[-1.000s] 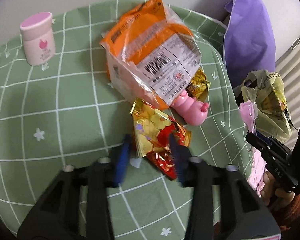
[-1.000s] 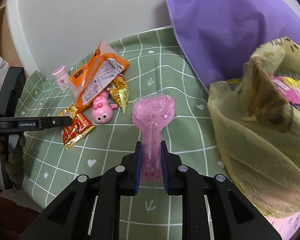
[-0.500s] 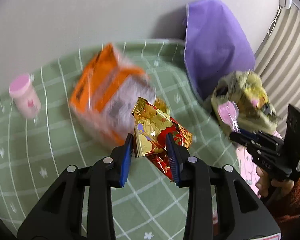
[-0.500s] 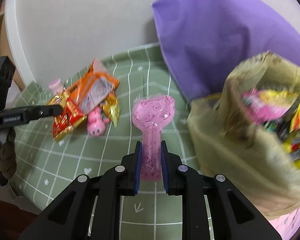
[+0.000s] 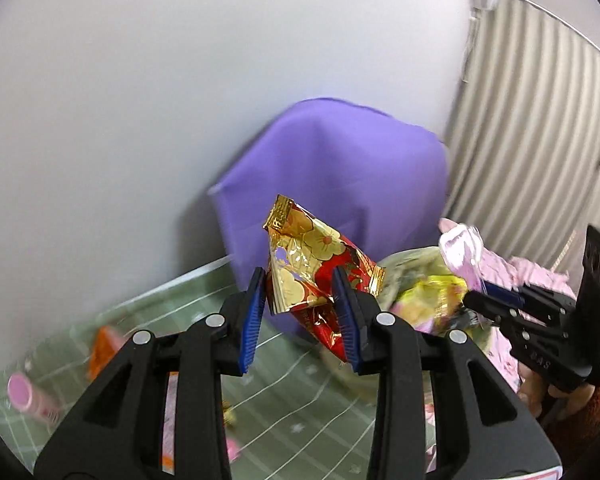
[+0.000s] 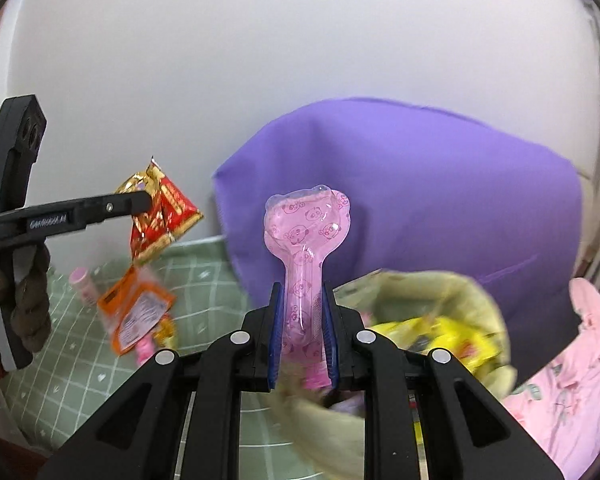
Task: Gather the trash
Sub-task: 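Carry the pink lollipop and red-gold wrapper into the yellow bag and release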
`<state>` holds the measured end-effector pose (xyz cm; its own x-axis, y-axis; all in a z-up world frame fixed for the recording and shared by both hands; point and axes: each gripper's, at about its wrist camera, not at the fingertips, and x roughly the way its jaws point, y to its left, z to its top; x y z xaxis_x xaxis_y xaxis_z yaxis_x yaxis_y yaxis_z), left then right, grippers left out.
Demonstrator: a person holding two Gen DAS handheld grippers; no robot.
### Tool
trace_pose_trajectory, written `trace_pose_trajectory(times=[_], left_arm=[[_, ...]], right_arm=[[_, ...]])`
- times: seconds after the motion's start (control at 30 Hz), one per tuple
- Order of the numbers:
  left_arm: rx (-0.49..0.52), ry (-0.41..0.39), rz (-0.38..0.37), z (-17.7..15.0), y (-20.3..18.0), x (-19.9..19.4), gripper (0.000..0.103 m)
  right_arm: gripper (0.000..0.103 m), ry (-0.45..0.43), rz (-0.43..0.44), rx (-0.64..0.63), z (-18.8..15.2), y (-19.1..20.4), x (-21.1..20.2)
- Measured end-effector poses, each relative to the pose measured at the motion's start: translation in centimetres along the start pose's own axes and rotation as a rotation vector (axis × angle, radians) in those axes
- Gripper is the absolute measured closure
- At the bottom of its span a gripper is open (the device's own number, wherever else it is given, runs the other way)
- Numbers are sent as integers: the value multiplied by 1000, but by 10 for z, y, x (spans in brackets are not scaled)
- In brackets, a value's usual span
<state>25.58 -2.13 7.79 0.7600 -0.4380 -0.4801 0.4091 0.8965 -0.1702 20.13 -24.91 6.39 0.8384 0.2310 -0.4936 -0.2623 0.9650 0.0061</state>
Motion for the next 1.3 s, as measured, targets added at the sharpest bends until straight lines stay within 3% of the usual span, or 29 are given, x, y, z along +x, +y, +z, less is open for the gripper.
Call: trace_pose_trajectory(times=[0.37, 0.87, 1.3], left_arm=[[104, 30, -94, 8, -60, 35, 71], [86, 96, -142, 0, -72, 73, 70], [84, 233, -242, -15, -92, 140, 70]], right_arm=[[85, -11, -102, 65, -12, -47, -20], [85, 16, -163, 125, -27, -82, -22], [85, 106, -148, 156, -40, -104, 12]])
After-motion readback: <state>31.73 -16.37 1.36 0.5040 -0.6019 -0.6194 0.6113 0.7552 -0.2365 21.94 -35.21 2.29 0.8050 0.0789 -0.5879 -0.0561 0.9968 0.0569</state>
